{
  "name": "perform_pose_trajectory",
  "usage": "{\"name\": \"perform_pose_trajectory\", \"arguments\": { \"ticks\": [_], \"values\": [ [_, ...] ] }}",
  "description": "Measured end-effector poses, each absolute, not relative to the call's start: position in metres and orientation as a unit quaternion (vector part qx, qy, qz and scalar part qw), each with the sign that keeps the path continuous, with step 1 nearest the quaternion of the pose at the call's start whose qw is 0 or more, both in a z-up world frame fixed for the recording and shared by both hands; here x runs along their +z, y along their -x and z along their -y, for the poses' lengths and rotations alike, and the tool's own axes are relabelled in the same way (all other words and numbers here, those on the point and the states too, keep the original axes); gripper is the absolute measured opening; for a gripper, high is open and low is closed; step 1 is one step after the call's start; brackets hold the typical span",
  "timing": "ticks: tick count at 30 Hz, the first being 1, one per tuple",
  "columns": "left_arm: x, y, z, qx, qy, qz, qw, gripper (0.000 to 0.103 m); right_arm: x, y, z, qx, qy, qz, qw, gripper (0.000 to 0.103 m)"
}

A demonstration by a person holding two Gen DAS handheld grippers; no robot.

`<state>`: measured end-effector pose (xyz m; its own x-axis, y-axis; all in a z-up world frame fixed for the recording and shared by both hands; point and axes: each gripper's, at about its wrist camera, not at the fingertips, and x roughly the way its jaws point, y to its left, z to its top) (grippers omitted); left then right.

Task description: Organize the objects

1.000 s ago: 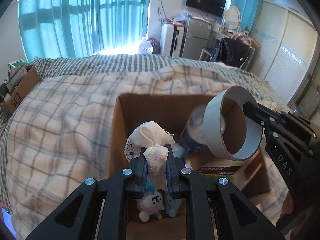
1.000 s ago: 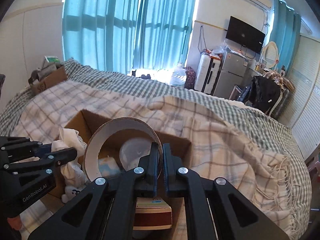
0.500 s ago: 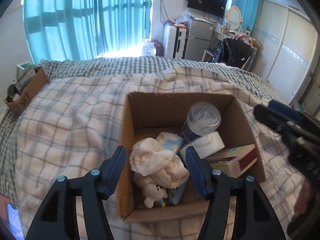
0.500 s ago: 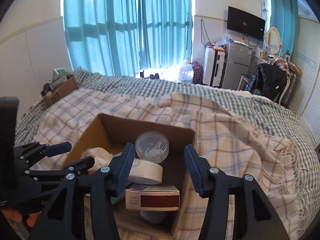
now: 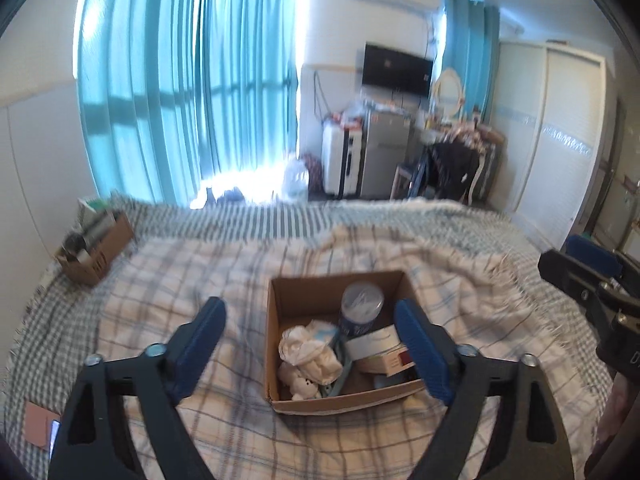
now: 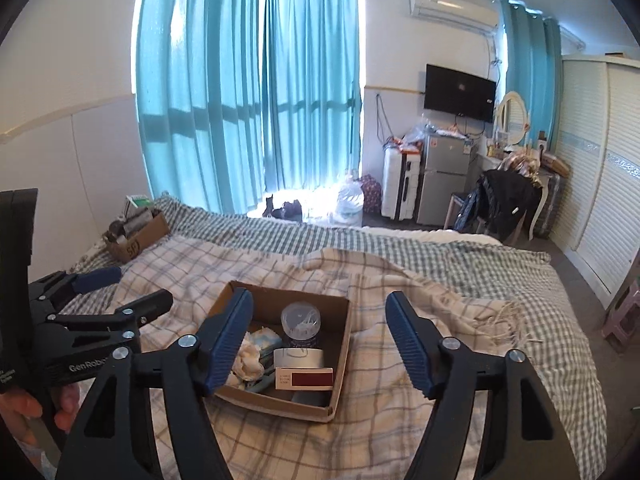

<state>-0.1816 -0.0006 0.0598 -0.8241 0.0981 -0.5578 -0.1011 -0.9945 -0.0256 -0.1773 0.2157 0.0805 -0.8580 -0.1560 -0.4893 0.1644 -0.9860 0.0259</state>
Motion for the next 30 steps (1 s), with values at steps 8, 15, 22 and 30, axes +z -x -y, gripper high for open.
{"name": "perform_pose_trajectory", "arguments": {
  "ticks": [8, 15, 22, 30],
  "values": [
    [0.101, 0.118, 0.010, 0.972, 0.227, -0.011, 0.062, 0.103, 0.106, 0.111, -0.212, -0.975, -0.212, -0.005, 0.064, 0.094],
    [0.097, 0.081, 0.016, 0.982, 0.183, -0.024, 0.041, 0.103, 0.103, 0.086, -0.213, -0.981, -0.191, 0.010, 0.043, 0.103],
    [0.064, 0.073, 0.018, 0.984, 0.179, -0.013, 0.020, 0.103, 0.070, 0.081, -0.217, -0.982, -0.186, -0.008, 0.025, 0.103],
    [0.030, 0.069, 0.008, 0.983, 0.178, -0.028, 0.019, 0.103, 0.028, 0.085, -0.219, -0.983, -0.184, -0.014, 0.021, 0.103]
  ]
}}
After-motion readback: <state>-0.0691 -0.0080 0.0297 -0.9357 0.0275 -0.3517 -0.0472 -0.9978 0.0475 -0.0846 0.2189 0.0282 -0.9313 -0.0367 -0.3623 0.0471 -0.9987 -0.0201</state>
